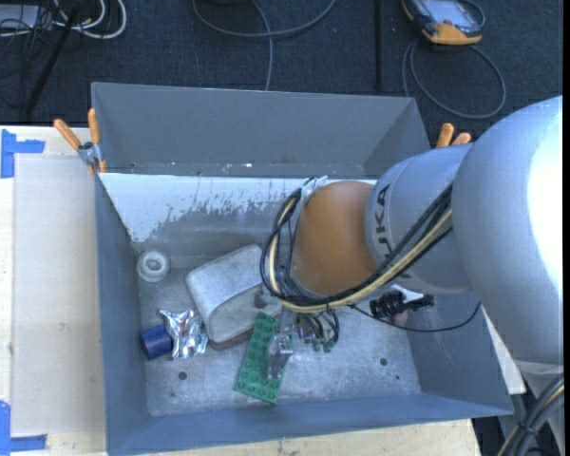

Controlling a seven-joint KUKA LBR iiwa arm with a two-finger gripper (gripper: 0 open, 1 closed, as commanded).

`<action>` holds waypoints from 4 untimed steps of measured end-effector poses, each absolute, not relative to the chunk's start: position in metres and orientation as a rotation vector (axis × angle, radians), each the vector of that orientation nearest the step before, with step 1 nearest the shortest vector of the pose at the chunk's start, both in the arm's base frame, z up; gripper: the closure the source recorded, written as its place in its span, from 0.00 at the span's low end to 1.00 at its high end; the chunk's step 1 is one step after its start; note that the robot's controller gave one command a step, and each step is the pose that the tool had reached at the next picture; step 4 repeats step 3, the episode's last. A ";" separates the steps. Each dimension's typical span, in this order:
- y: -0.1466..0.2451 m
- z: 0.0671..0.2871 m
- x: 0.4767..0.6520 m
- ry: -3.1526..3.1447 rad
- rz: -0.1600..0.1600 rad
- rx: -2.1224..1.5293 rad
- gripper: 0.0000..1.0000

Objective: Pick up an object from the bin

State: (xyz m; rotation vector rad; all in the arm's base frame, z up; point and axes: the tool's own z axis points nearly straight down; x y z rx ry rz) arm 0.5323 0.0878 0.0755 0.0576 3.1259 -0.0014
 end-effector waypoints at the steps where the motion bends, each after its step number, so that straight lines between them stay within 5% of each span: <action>1: 0.087 0.077 0.532 3.133 -0.001 0.056 1.00; 2: 0.083 0.198 0.530 3.131 0.003 0.141 1.00; 3: 0.081 0.265 0.517 3.096 0.000 -0.498 1.00; 4: 0.081 0.265 0.517 3.096 0.000 -0.498 1.00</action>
Offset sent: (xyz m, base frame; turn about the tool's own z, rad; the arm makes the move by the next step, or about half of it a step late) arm 0.0000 0.0000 0.0000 0.0000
